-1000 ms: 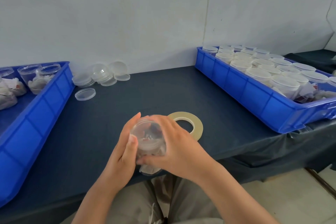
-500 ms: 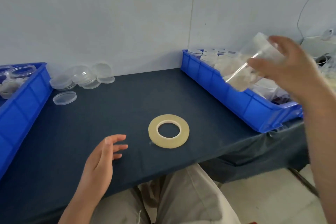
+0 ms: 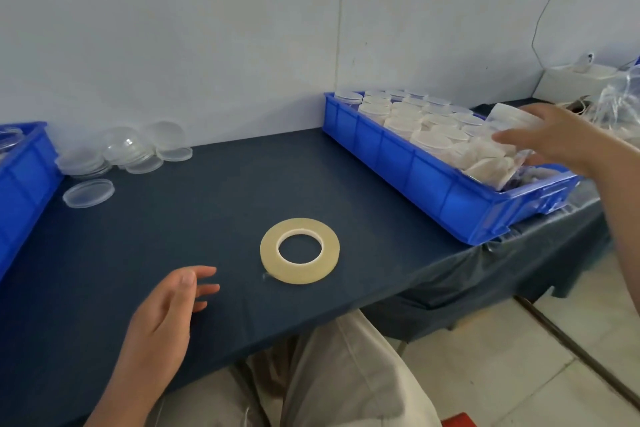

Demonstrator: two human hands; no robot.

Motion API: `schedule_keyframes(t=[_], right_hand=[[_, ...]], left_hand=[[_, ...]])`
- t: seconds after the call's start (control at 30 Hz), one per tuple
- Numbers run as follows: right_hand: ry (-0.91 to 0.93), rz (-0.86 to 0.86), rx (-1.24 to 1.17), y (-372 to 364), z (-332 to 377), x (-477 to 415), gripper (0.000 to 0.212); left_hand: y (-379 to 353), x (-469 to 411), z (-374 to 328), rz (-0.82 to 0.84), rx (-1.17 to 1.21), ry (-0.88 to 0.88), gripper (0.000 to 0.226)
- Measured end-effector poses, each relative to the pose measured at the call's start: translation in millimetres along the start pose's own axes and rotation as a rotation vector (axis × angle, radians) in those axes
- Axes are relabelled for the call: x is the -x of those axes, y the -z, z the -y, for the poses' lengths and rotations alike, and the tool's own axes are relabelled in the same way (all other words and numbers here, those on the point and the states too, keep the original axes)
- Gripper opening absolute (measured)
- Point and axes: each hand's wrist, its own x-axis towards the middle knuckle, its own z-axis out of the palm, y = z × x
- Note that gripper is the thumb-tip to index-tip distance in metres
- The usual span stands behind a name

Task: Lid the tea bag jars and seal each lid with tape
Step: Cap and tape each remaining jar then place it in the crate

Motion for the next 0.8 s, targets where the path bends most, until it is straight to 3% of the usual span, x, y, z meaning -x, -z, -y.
schedule_keyframes(t=[0.07,0.1,0.13,0.2,0.4,0.53,0.63,0.8], right_hand=[[0.015,-0.035,0.132,-2.2,-3.6,-5.1,0.049],[0.021,-0.033,0.220,-5.1,-4.8,-6.6,0.067],[0.025,-0.006,0.297,-10.9,-6.1,-6.9,0.086],[0.025,0.093,0.367,-27.9,-10.5,-4.8,0.100],[0.038,0.255,0.516,-54.9,-21.5,-24.3,0.084],[-0.072,0.302,0.802,-49.0,-12.0,-38.4,0.088],[-0.116,0.416,0.792,-37.3,-2.8,-42.2,0.092],[0.004,0.320,0.795,-37.6,0.5,-42.9,0.087]], left_hand=[[-2.4,2.9,-6.6,0.006,-0.008,0.005,0.051],[-3.6,4.3,-10.0,0.007,-0.009,-0.001,0.045],[-4.4,5.7,-13.0,0.008,-0.010,-0.003,0.037],[-6.0,7.4,-19.5,0.015,-0.017,0.012,0.029],[-7.0,8.1,-30.4,0.046,-0.048,0.023,0.028],[-6.9,10.3,-33.6,0.050,-0.056,0.018,0.027],[-6.5,12.1,-37.6,0.040,-0.052,0.012,0.026],[-6.5,11.5,-36.0,0.043,-0.096,0.006,0.016]])
